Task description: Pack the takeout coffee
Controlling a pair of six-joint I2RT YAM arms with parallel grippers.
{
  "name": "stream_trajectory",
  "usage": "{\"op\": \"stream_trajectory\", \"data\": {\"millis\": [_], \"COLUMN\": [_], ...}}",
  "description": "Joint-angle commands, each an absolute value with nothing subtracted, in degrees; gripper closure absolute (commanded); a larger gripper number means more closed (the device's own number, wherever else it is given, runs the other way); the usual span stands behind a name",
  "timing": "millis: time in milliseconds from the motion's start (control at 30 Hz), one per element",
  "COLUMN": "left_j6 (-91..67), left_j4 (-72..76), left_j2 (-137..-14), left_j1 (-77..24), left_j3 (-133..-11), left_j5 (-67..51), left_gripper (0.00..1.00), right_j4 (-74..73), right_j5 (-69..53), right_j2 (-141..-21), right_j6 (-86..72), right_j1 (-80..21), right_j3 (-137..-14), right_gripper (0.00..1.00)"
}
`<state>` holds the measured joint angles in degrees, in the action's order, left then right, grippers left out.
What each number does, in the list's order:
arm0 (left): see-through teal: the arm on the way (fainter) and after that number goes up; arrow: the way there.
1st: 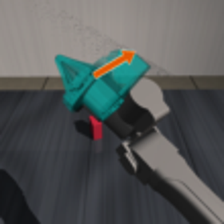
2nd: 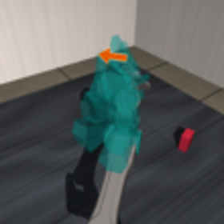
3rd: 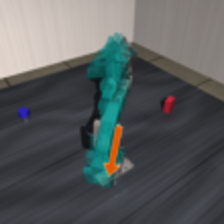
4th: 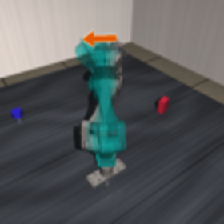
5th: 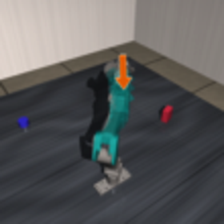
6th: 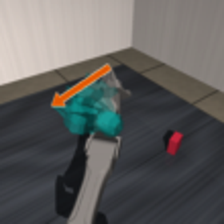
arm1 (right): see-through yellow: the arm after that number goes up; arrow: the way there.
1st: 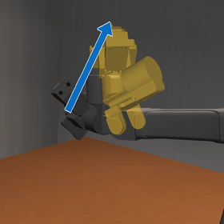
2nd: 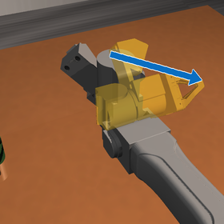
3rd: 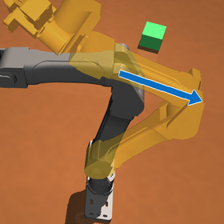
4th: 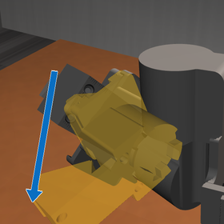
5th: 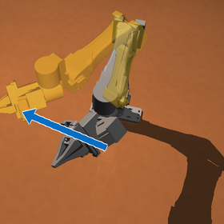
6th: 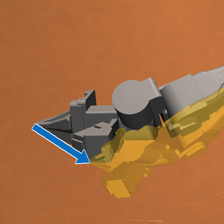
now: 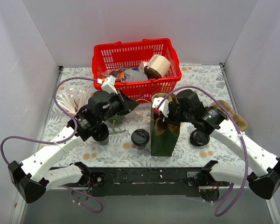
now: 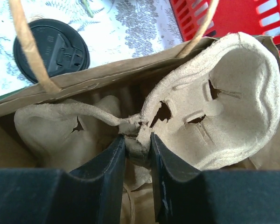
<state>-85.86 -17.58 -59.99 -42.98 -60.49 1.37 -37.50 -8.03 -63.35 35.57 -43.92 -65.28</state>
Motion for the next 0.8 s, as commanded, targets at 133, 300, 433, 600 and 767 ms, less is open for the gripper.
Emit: {"op": "stream_trajectory", "data": {"millis": [133,300,433,600,767], "left_j6": [-84.99,-84.81,-84.47,-84.11,-83.94], "left_j4": [-17.84,-18.89,-18.46,-16.96,-16.61], "left_j2": [-61.08,-61.87,-61.26,-60.47,-60.38], "left_j1": [-43.33,-43.33,-43.33,-43.33,-43.33], "left_j3": [-61.44,-62.14,-62.14,-61.17,-60.64], "left_j5": [7.12,8.61,7.56,4.93,4.22], "left_gripper": [1.00,1.00,1.00,1.00,1.00], "right_j4": [-41.22,-46.92,-48.60,-46.67,-45.18], "right_j5": [-10.02,-7.65,-2.82,-0.70,-4.47], "right_j2": [-58.98,-63.10,-67.32,-71.54,-71.90], "right_j6": [29.53,28.30,26.11,22.34,20.48], "right_j1": [-45.53,-45.88,-46.05,-45.97,-45.97], "right_j3": [-67.50,-69.60,-70.58,-69.44,-66.72], "right_gripper": [0.76,0.76,0.75,0.74,0.74]}}
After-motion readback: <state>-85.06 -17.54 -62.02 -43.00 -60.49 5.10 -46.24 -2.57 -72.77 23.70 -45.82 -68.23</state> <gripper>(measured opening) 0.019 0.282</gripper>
